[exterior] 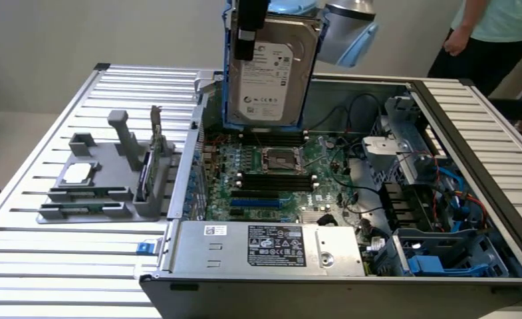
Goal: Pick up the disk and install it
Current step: 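Pick up the disk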
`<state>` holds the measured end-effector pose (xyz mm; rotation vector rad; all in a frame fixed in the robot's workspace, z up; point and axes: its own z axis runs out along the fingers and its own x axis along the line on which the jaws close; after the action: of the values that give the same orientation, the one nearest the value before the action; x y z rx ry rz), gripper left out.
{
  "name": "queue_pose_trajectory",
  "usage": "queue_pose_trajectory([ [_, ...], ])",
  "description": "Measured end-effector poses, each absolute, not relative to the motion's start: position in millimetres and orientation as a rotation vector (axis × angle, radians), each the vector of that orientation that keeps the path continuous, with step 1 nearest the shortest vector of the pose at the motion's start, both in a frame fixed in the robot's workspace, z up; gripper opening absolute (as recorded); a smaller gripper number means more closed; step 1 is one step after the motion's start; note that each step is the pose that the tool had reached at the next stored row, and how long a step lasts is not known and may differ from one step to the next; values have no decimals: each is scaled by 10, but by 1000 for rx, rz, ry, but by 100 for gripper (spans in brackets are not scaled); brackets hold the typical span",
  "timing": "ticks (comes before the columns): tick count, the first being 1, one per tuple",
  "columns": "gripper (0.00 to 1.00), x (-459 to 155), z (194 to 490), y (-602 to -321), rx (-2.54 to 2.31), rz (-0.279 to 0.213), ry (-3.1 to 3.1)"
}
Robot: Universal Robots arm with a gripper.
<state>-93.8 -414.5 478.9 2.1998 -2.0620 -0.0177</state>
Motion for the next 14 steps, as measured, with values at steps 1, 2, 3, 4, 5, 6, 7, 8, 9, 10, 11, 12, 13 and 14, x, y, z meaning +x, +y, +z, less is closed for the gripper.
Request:
queue_pose_trajectory([
  [1, 33, -907, 4786, -4154, 2199, -16, -2061],
  [2, 33, -873, 4784, -4160, 2198, -15, -2061],
  [3, 33, -837, 4783, -4164, 2198, -15, -2061],
  [4, 33, -797, 4783, -4169, 2199, -14, -2060],
  [5, 33, -753, 4782, -4171, 2199, -14, -2059],
  [6, 33, -709, 4783, -4173, 2200, -14, -2059],
  [7, 33, -664, 4784, -4175, 2200, -14, -2058],
  [8, 33, -619, 4786, -4178, 2201, -14, -2057],
  [9, 33, -574, 4788, -4180, 2201, -14, -2057],
  [10, 33, -526, 4792, -4184, 2202, -14, -2057],
  [11, 33, -481, 4799, -4186, 2203, -14, -2056],
  [12, 33, -436, 4806, -4189, 2203, -14, -2055],
  [13, 33, -391, 4815, -4193, 2204, -14, -2055],
  [14, 33, -346, 4827, -4196, 2205, -15, -2055],
])
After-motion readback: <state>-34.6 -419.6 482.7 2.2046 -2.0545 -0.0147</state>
